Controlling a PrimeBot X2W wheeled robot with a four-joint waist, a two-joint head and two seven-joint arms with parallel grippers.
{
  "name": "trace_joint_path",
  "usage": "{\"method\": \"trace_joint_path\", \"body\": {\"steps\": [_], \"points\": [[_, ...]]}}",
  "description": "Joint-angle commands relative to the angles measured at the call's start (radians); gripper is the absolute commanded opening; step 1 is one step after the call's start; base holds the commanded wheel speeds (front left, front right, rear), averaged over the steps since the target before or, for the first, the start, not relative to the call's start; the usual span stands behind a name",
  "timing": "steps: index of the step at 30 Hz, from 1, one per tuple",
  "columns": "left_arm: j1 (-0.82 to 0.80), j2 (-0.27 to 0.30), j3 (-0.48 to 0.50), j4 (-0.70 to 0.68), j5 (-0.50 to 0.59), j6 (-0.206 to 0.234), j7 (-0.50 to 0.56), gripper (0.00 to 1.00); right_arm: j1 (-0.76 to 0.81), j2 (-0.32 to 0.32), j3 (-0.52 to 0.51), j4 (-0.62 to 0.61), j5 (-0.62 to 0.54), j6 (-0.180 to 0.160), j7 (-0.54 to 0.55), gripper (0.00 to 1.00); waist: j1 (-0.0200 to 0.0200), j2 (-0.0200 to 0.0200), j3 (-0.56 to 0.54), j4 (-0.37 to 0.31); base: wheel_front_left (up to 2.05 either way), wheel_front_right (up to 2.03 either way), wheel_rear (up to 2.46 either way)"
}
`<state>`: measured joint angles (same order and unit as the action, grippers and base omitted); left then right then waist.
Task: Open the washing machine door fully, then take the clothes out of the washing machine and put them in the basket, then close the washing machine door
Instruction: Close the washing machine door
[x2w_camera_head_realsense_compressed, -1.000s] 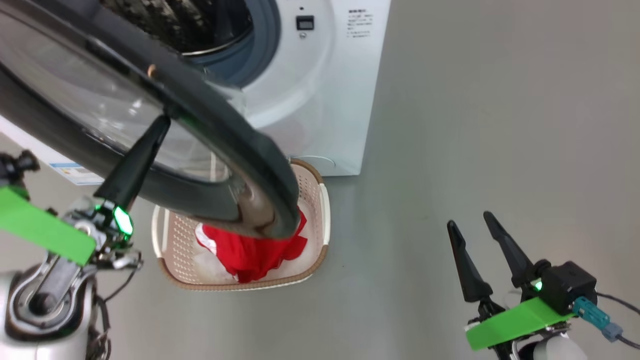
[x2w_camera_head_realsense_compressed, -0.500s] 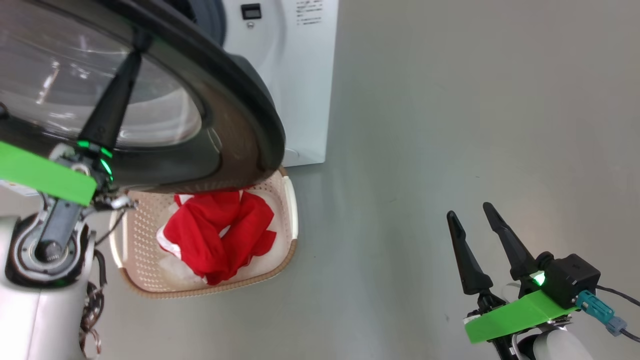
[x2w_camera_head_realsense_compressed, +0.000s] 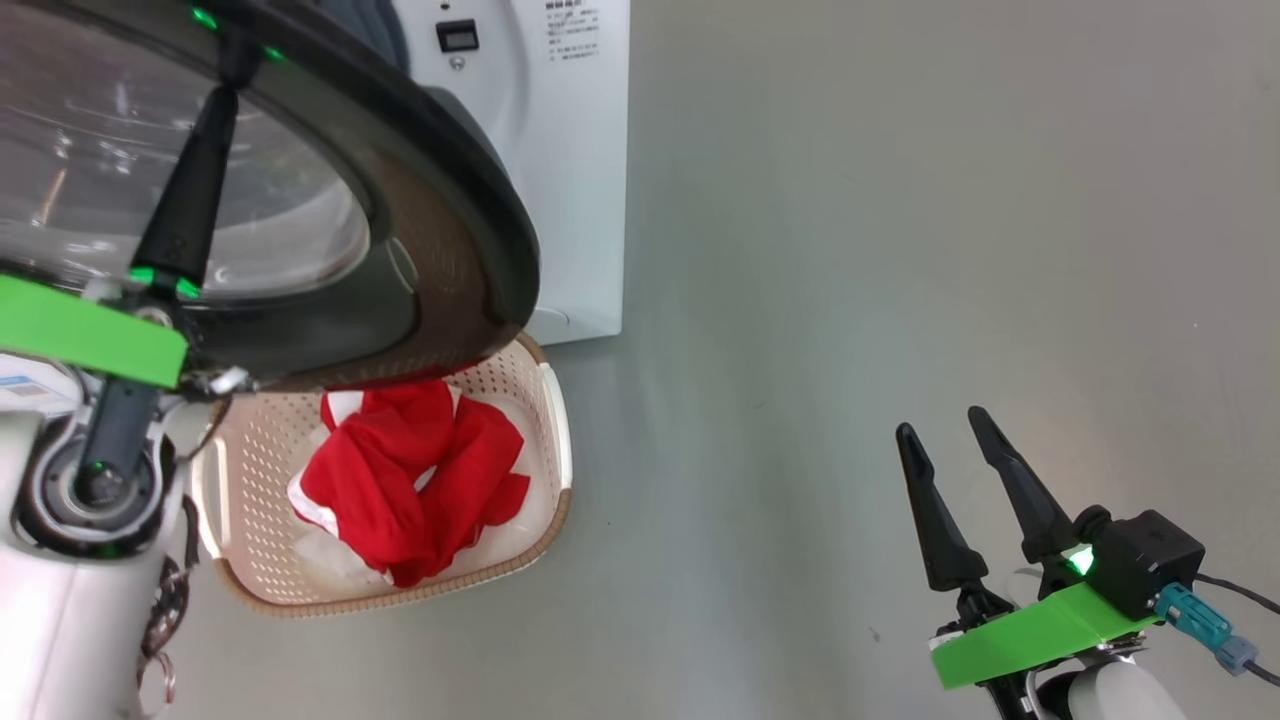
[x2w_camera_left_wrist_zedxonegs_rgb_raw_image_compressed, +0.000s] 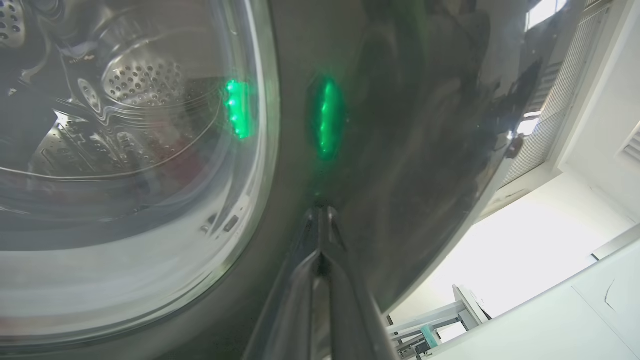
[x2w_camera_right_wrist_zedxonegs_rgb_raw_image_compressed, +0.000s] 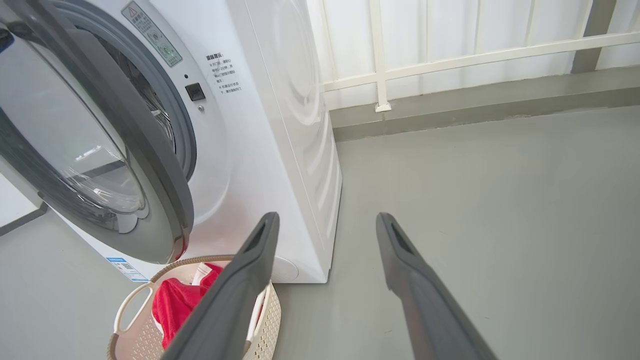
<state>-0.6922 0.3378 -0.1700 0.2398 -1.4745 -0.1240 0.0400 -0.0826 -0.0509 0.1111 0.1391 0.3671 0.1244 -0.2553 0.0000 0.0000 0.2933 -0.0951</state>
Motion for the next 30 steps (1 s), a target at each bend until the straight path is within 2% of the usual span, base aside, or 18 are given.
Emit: {"method": "trace_joint_path", "body": {"steps": [1,21,22,24,26,27,30], "points": [[0.007,0.05,0.025,-0.021,-0.008,-0.007,-0.01,0.0,0.006,0.001,0.02,-0.025,0.0,0.006,-0.006,1.0,0.0,0.0,-0.008,0.005,0.0,0.0,0.0],[0.383,0.122,-0.131,-0.001,-0.008,-0.007,-0.269,0.01,0.089,0.001,-0.02,-0.008,-0.04,0.006,-0.006,1.0,0.0,0.0,-0.116,0.083,0.0,0.0,0.0],[0.401,0.126,-0.134,0.002,-0.004,-0.007,-0.276,0.05,0.093,0.001,-0.024,-0.008,-0.041,0.006,-0.006,1.0,0.0,0.0,-0.12,0.088,0.0,0.0,0.0],[0.438,0.127,-0.131,0.002,-0.007,-0.007,-0.288,0.25,0.101,0.001,-0.033,-0.009,-0.042,0.006,-0.006,1.0,0.0,0.0,-0.127,0.096,0.0,0.0,0.0],[0.472,0.13,-0.122,0.0,-0.004,-0.007,-0.295,0.32,0.108,0.001,-0.041,-0.012,-0.044,0.006,-0.006,1.0,0.0,0.0,-0.133,0.104,0.0,0.0,0.0],[0.502,0.132,-0.114,0.0,0.006,-0.007,-0.299,0.41,0.118,0.001,-0.05,-0.015,-0.047,0.006,-0.006,1.0,0.0,0.0,-0.139,0.114,0.0,0.0,0.0],[0.536,0.132,-0.096,0.002,0.033,-0.007,-0.301,0.48,0.132,0.001,-0.061,-0.016,-0.052,0.006,-0.006,1.0,0.0,0.0,-0.149,0.126,0.0,0.0,0.0]]}}
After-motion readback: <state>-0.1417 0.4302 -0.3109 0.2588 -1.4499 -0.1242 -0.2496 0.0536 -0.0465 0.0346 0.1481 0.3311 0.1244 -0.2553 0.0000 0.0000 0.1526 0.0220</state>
